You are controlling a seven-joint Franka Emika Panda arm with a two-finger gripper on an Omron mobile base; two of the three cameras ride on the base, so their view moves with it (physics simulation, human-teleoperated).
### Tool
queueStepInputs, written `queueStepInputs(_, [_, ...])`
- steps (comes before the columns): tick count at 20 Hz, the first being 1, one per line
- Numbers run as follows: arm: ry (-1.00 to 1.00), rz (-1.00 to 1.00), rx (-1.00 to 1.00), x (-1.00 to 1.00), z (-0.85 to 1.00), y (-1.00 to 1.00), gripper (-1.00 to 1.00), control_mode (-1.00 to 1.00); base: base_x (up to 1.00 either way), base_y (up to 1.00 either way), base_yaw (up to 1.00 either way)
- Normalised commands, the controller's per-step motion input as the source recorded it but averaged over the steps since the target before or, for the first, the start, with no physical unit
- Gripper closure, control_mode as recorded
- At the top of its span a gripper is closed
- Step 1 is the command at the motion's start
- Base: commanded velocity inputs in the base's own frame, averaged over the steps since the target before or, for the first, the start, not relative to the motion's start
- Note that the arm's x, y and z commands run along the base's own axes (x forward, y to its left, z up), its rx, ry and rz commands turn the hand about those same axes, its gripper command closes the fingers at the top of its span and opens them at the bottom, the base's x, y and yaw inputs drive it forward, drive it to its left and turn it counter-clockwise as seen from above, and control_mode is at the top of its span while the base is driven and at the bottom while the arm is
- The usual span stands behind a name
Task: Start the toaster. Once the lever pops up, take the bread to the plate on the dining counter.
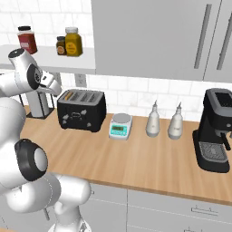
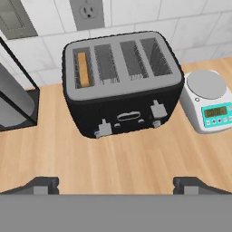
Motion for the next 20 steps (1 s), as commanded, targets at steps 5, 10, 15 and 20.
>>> queueStepInputs(5, [0.00, 0.00, 0.00, 0.00, 0.00, 0.00, -1.00, -1.00, 0.00, 0.00, 0.00])
queueStepInputs(10, [0.00, 0.00, 0.00, 0.00, 0.00, 0.00, -1.00, -1.00, 0.00, 0.00, 0.00])
queueStepInputs(15, [0.00, 0.00, 0.00, 0.00, 0.00, 0.00, -1.00, -1.00, 0.00, 0.00, 0.00])
queueStepInputs(20, [0.00, 0.00, 0.00, 0.00, 0.00, 0.00, -1.00, -1.00, 0.00, 0.00, 0.00])
